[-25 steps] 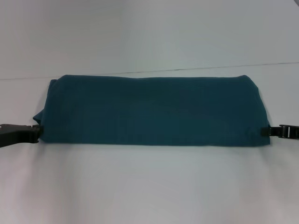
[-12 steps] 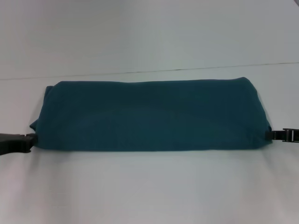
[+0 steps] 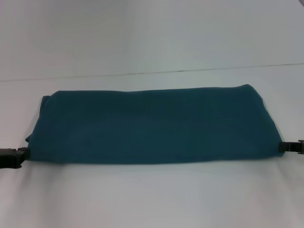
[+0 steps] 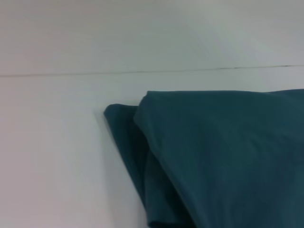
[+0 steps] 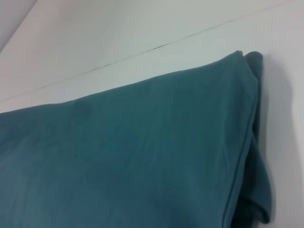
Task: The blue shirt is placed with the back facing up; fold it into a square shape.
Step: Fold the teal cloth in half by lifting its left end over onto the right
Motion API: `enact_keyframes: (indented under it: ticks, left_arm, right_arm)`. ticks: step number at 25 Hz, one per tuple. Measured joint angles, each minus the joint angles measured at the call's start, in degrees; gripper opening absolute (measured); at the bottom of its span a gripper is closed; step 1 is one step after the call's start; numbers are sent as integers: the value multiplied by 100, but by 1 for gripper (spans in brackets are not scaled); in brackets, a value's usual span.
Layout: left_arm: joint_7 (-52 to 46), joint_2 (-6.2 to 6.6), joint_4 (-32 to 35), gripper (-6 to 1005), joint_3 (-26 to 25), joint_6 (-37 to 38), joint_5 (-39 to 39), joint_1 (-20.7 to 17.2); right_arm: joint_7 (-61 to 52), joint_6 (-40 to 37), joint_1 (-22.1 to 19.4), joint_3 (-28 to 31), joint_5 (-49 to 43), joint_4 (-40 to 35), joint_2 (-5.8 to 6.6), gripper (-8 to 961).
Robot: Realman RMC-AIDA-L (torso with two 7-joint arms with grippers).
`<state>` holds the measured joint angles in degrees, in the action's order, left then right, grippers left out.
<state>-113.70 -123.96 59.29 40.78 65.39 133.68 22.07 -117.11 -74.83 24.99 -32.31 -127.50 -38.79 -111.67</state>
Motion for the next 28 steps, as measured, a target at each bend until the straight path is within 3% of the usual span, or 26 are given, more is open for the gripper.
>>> enact_keyframes:
  ticks: [17,25,28]
  left_arm:
    - [-11,16,59,2,-128,40,0,-10]
    - [-11,43,283,8,-152,770,0,38]
    - [-64,47,497,105,-221,985,-1,21]
  right_arm:
    - [5,-40,-100,110,-7,-11,-10,13]
    - [57,-426,1,260,11,-145,20,14]
    - [103,-542,-2,587,95,-303,22,96]
